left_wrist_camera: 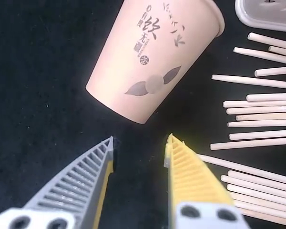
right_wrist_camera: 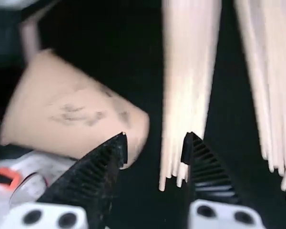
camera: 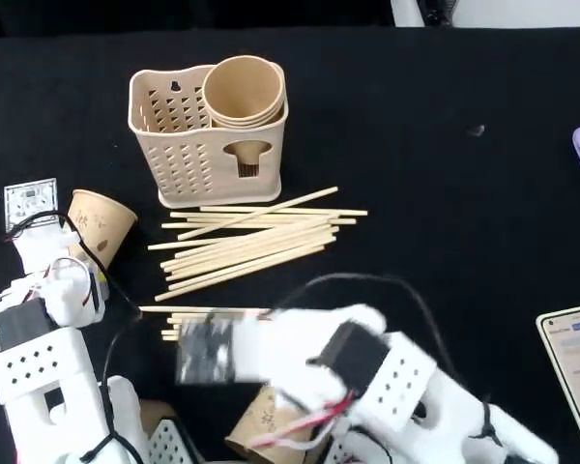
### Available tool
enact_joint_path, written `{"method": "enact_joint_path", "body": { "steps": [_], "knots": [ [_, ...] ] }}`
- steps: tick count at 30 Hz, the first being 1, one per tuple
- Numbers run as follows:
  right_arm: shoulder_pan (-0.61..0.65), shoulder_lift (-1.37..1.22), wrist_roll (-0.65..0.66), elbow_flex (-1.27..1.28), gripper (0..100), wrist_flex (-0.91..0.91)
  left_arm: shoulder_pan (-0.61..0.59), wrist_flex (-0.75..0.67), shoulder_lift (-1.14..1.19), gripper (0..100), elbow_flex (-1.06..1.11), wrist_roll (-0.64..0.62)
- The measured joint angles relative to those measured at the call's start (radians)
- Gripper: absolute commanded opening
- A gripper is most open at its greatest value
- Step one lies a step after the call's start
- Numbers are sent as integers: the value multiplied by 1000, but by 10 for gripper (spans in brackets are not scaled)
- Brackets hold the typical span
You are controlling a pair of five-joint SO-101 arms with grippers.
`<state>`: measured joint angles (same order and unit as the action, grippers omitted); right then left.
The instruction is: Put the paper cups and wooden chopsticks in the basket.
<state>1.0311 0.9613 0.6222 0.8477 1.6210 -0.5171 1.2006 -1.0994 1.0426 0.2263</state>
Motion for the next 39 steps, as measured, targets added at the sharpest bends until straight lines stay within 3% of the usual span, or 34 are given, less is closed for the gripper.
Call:
{"method": "enact_joint_path", "body": {
  "steps": [6, 10, 18, 26, 32, 35, 39],
  "knots": [
    [127, 0, 0, 0, 200, 28, 0, 0, 2, 181, 32, 0],
    [135, 0, 31, 35, 201, -3, 0, 0, 2, 181, 32, 0],
    [-109, 0, 176, 195, 198, -150, 0, 0, 2, 181, 32, 0],
    [-551, 2, 370, 226, 198, -190, 0, 0, 2, 181, 32, 0],
    [-776, 2, 388, 149, 201, -196, 0, 0, 2, 181, 32, 0],
    [-806, 2, 381, 103, 201, -175, 0, 0, 2, 181, 32, 0],
    [-658, 2, 315, 80, 201, -84, 0, 0, 2, 181, 32, 0]
  ]
}}
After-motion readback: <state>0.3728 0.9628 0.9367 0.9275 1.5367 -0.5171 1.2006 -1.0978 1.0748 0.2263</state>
